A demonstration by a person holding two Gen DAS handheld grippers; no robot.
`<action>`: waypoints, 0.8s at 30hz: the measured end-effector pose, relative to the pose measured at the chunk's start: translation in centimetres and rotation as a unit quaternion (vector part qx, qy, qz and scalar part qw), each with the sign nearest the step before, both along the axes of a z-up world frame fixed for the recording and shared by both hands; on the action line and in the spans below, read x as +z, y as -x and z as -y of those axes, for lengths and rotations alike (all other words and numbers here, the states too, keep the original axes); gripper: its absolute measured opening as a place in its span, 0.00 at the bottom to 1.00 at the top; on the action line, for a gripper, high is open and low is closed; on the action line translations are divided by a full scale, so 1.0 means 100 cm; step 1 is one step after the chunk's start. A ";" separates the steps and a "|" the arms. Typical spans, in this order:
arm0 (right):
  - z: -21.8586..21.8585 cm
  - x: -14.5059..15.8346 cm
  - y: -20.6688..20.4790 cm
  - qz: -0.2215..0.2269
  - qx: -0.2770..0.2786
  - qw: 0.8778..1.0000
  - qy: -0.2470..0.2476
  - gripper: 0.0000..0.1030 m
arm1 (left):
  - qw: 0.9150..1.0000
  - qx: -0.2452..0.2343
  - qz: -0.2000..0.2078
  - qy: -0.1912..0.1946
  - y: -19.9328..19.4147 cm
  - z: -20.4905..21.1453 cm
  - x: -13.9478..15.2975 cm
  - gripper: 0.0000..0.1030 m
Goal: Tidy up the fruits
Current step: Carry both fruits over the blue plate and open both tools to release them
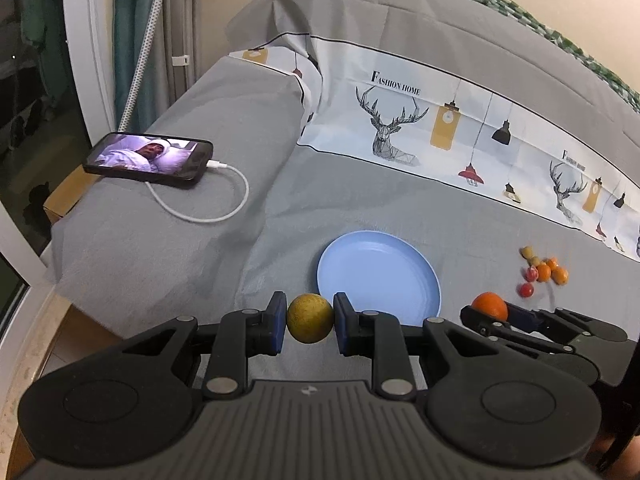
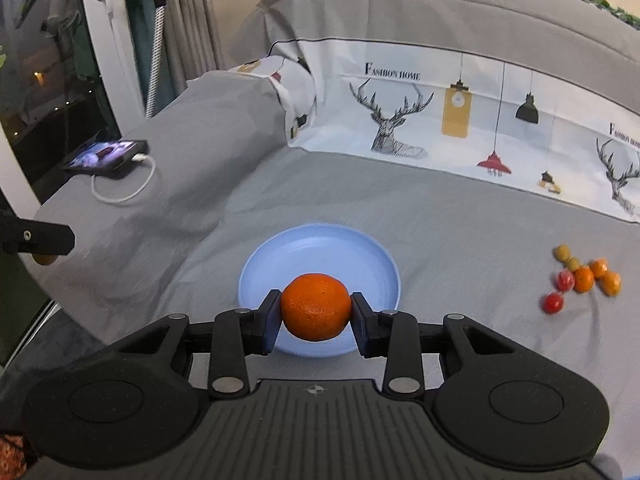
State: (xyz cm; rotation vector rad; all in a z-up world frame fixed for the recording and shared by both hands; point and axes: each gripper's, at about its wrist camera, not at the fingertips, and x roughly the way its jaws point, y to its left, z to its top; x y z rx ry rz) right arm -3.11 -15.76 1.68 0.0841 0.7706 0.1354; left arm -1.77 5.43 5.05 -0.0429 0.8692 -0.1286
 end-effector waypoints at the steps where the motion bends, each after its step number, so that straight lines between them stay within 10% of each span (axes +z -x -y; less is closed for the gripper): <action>1: 0.001 0.000 -0.003 0.000 -0.002 1.000 0.003 0.37 | 1.000 -0.002 -0.002 -0.001 -0.006 0.002 -0.002 0.27; 24: -0.002 -0.099 -0.124 -0.083 0.007 0.996 0.026 0.37 | 0.995 -0.052 -0.070 -0.057 -0.181 0.088 -0.099 0.27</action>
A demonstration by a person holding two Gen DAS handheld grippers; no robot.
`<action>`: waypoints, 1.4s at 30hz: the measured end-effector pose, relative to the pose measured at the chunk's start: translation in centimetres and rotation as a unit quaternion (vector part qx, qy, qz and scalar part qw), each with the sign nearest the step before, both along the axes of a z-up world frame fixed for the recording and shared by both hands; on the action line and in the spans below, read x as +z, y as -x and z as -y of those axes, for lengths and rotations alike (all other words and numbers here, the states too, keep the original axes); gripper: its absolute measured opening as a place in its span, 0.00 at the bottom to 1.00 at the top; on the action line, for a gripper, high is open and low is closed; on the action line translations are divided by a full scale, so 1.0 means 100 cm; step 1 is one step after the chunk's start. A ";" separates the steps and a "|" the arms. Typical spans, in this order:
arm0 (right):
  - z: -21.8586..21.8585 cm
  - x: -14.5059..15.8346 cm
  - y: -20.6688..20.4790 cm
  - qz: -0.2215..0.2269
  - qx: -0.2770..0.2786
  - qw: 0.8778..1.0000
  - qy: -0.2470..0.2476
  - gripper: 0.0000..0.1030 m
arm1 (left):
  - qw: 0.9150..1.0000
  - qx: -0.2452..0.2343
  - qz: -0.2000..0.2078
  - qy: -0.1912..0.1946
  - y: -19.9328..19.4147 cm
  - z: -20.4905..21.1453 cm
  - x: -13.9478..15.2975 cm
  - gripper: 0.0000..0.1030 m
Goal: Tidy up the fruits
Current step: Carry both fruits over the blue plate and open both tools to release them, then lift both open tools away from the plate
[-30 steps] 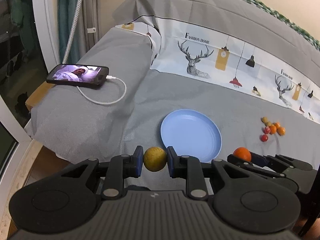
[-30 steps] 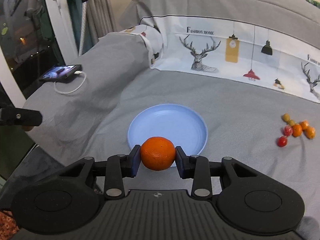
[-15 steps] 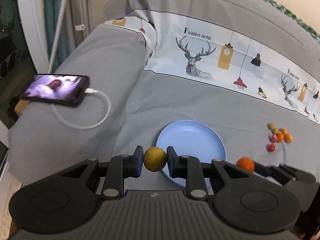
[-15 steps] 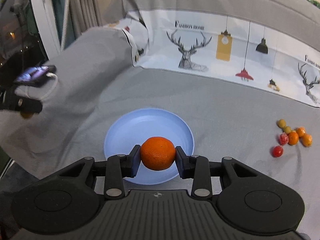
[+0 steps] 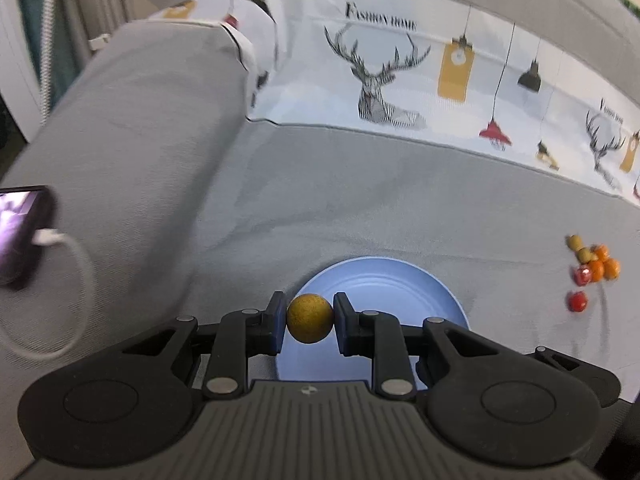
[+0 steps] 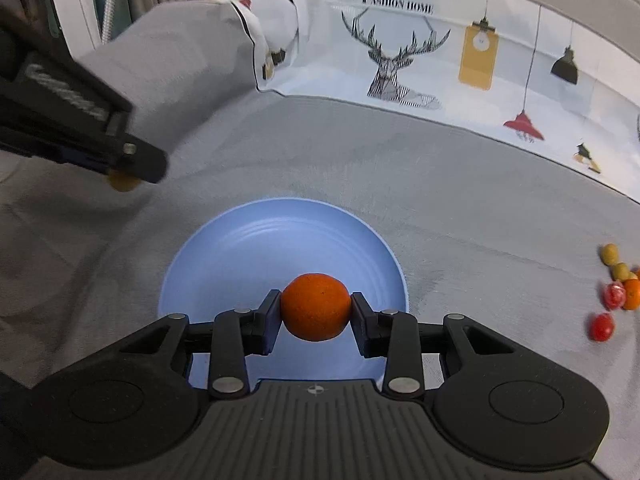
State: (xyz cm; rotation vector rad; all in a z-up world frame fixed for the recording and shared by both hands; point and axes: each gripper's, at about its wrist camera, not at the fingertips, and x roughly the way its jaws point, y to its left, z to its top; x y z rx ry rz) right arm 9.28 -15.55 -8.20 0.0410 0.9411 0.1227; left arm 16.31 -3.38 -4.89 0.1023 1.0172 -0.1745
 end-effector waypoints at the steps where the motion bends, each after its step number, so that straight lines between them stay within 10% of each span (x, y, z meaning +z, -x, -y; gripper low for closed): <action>1: 0.000 -0.005 -0.004 -0.004 0.001 1.000 0.002 0.37 | 1.000 -0.003 -0.005 -0.003 -0.004 0.003 -0.007 0.27; 15: -0.003 -0.043 -0.026 -0.040 0.017 0.999 0.026 0.37 | 0.997 -0.025 -0.047 -0.061 -0.025 0.017 -0.072 0.28; 17: -0.003 -0.044 -0.028 -0.041 0.019 0.999 0.028 0.37 | 0.997 -0.033 -0.036 -0.061 -0.023 0.019 -0.068 0.40; 19: -0.005 -0.044 -0.029 -0.049 0.028 0.998 0.023 0.38 | 0.997 -0.036 -0.028 -0.060 -0.019 0.020 -0.062 0.94; 20: -0.004 -0.042 -0.029 -0.051 0.028 0.998 0.020 0.44 | 0.997 -0.033 -0.015 -0.061 -0.015 0.019 -0.057 0.99; 23: -0.001 -0.030 -0.027 -0.042 0.012 0.999 0.030 0.81 | 0.997 -0.040 0.004 -0.063 -0.003 0.018 -0.042 1.00; 27: 0.005 -0.006 -0.011 -0.035 0.006 0.999 0.026 0.93 | 0.996 -0.037 0.011 -0.075 0.024 0.008 -0.018 1.00; 42: 0.003 0.072 0.093 -0.008 -0.013 1.000 -0.023 0.99 | 0.998 0.006 0.039 -0.046 0.143 -0.040 0.061 1.00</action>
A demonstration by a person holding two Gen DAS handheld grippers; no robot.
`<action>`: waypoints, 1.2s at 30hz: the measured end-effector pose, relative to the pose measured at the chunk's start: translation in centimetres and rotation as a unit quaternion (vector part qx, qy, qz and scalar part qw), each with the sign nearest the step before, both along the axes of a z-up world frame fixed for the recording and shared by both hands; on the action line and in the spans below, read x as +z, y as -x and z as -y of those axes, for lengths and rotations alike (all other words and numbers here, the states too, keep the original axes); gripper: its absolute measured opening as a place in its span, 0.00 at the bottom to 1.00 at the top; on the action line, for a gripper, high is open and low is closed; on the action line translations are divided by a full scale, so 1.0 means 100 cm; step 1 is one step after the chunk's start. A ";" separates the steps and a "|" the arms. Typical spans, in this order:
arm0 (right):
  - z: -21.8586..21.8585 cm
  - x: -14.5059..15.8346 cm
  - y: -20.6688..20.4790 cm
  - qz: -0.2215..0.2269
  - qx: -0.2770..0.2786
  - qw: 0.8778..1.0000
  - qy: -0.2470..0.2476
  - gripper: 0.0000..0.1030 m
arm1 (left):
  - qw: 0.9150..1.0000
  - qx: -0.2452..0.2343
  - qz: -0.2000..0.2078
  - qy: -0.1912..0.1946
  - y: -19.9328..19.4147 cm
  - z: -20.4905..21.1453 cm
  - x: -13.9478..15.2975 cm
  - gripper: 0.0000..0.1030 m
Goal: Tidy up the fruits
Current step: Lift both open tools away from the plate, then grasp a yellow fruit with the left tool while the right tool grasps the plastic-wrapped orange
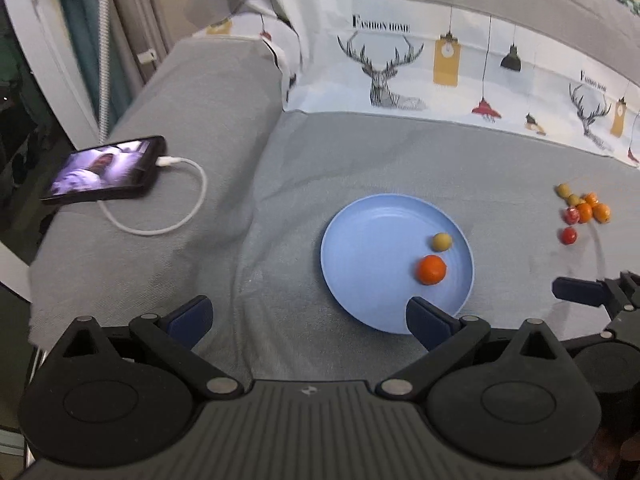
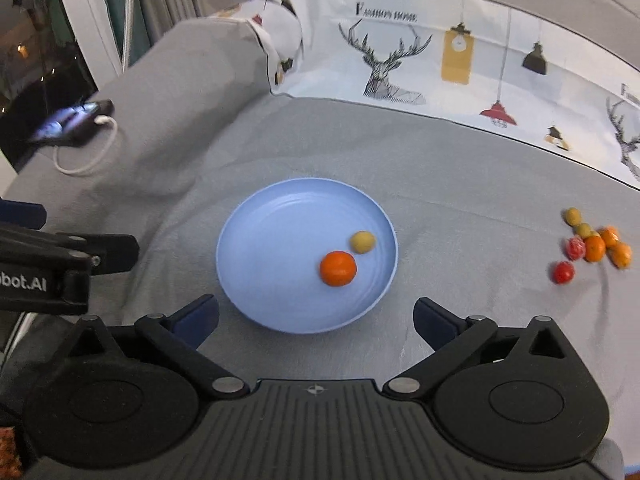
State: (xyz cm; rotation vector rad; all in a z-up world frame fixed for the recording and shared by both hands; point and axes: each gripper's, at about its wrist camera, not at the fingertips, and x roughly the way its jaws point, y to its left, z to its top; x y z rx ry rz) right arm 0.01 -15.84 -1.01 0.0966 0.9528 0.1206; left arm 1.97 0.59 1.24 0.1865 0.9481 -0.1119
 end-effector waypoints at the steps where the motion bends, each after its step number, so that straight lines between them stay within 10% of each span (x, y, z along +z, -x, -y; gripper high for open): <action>1: 0.002 0.004 0.007 0.005 -0.003 1.000 0.000 0.99 | 1.000 0.000 0.006 0.000 0.005 0.000 0.005 1.00; 18: 0.034 0.044 0.093 0.068 -0.057 0.996 -0.021 0.99 | 0.997 -0.009 0.074 0.011 0.084 0.003 0.057 1.00; 36: 0.073 0.033 0.110 0.101 -0.126 0.985 -0.055 0.99 | 0.997 -0.058 0.057 0.003 0.059 0.047 0.040 1.00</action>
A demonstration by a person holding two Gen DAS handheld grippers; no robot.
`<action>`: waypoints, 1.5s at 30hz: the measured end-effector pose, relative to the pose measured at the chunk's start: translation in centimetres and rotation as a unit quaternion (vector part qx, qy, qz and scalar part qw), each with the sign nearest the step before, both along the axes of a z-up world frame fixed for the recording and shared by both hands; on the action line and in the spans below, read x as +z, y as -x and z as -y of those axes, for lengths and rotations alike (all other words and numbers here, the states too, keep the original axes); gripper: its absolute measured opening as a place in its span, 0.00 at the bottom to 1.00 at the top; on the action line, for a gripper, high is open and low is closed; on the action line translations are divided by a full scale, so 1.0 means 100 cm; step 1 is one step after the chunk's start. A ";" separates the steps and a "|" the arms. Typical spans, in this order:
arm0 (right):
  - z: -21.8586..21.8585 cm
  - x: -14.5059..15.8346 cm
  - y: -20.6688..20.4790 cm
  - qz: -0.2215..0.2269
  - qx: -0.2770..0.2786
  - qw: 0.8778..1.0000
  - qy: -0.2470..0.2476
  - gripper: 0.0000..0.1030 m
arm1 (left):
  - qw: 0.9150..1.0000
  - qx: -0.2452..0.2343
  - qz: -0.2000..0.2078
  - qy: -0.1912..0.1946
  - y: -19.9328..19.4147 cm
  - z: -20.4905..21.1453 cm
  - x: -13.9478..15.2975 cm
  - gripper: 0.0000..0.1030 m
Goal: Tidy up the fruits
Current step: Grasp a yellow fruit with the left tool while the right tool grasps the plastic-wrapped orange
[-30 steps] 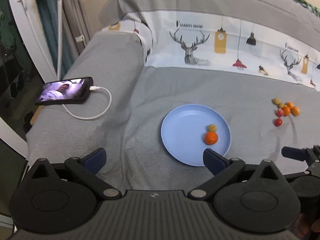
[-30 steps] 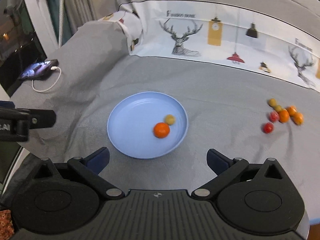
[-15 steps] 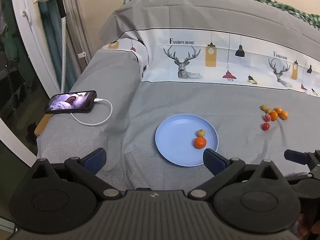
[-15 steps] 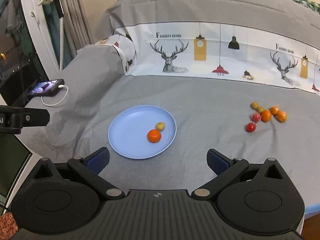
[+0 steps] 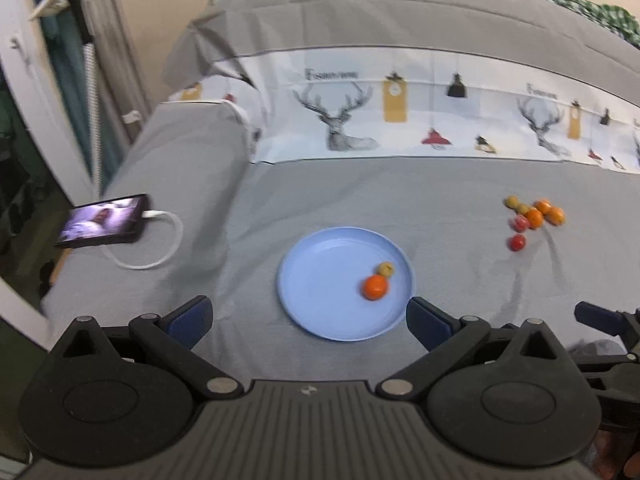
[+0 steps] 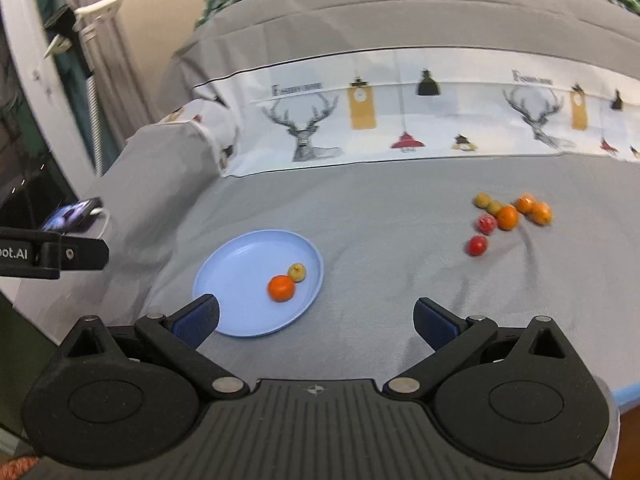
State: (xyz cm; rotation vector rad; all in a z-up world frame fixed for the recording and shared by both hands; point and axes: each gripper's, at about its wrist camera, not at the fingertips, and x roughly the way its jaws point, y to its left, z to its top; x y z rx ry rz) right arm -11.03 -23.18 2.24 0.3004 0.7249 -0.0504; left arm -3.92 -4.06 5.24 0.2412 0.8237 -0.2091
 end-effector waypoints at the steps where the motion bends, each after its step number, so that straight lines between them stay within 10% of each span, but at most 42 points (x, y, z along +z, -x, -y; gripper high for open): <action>1: 0.003 -0.003 0.000 0.000 -0.007 1.000 -0.004 0.99 | 1.000 -0.006 -0.003 -0.003 -0.003 0.004 -0.004 1.00; 20: 0.142 -0.065 -0.015 -0.017 -0.190 0.982 -0.011 0.99 | 0.993 -0.102 -0.055 -0.034 -0.078 0.150 -0.080 1.00; 28: 0.229 -0.099 -0.068 -0.011 -0.236 0.969 0.070 0.99 | 0.991 -0.121 -0.054 -0.033 -0.148 0.248 -0.123 1.00; 45: 0.321 -0.228 -0.194 -0.069 -0.206 0.970 0.107 0.99 | 0.957 -0.238 -0.165 -0.018 -0.281 0.406 -0.258 1.00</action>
